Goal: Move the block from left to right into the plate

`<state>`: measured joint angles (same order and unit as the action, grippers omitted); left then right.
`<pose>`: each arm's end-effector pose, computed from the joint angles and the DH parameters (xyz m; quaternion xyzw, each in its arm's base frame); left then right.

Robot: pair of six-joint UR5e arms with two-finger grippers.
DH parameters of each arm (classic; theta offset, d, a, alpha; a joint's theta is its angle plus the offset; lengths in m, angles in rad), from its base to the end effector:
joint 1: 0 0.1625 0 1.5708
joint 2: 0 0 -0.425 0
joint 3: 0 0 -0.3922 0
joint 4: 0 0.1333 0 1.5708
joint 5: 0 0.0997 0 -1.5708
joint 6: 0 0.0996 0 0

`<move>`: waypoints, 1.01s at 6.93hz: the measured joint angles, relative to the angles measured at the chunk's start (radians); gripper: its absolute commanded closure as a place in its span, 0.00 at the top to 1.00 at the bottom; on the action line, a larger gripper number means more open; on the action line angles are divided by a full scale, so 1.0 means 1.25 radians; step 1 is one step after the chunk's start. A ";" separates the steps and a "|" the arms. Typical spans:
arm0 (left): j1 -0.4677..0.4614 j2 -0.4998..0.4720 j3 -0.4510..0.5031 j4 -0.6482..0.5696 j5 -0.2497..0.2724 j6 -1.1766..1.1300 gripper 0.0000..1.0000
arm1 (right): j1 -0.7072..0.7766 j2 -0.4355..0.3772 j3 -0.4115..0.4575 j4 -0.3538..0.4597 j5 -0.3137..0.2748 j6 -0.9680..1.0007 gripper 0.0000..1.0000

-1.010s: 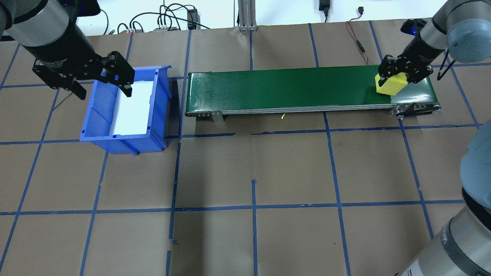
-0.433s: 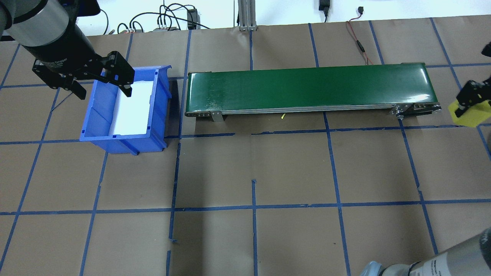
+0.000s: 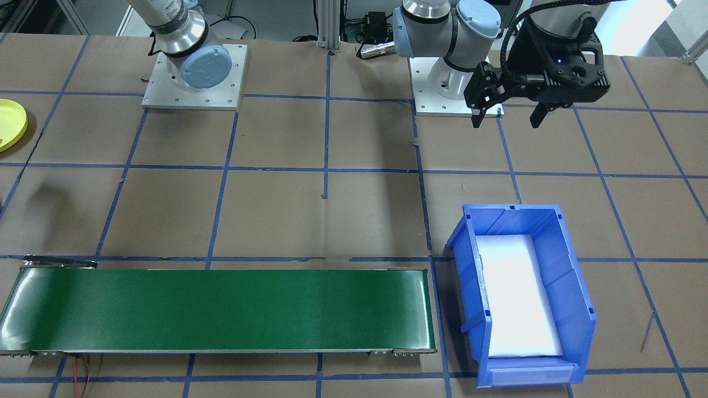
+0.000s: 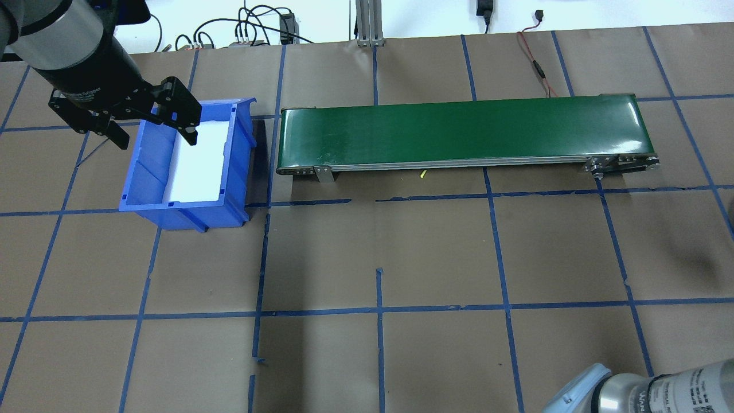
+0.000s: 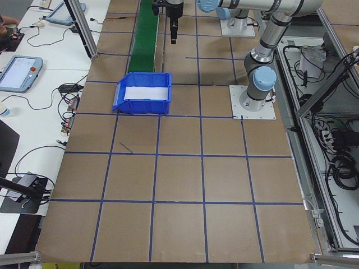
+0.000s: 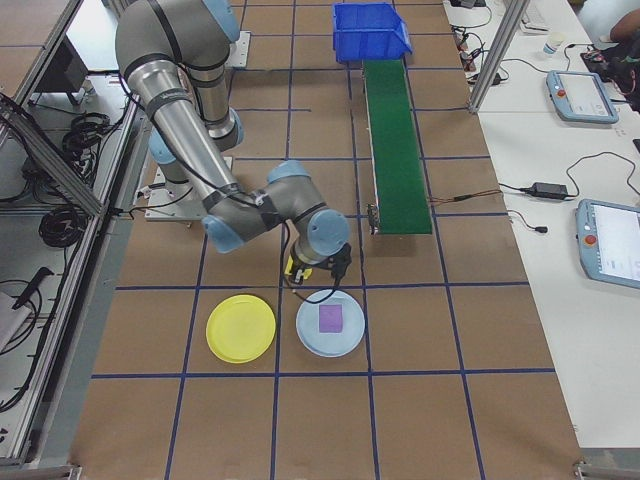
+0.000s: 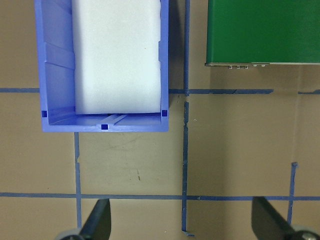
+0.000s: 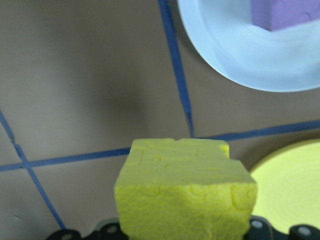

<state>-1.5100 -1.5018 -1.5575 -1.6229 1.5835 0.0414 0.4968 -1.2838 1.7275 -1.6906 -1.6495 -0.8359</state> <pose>-0.1036 -0.4714 0.5222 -0.0098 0.9998 -0.0147 0.0071 -0.4127 -0.3665 0.2759 0.1108 0.9799 0.1248 0.1091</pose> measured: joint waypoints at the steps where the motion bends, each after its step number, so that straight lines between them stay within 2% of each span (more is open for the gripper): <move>1: 0.000 0.000 0.000 0.000 0.000 0.000 1.00 | -0.082 -0.001 0.030 -0.062 -0.002 -0.103 0.52; 2: 0.000 0.000 0.000 0.001 0.000 0.000 1.00 | -0.145 0.001 0.055 -0.131 0.001 -0.221 0.54; 3: 0.000 0.000 0.000 0.001 0.000 0.000 1.00 | -0.186 0.004 0.084 -0.198 0.004 -0.340 0.61; 4: 0.001 0.000 0.000 0.001 0.000 0.000 1.00 | -0.209 0.008 0.112 -0.245 0.006 -0.412 0.85; 5: 0.001 0.000 0.000 0.001 0.000 0.000 1.00 | -0.221 0.015 0.130 -0.277 0.008 -0.444 1.00; 7: 0.001 0.000 0.000 0.000 0.000 0.000 1.00 | -0.227 0.023 0.139 -0.309 0.014 -0.468 1.00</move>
<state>-1.5093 -1.5018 -1.5570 -1.6228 1.5838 0.0414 0.2128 -1.2547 1.9012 -2.0767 -1.6317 -1.4212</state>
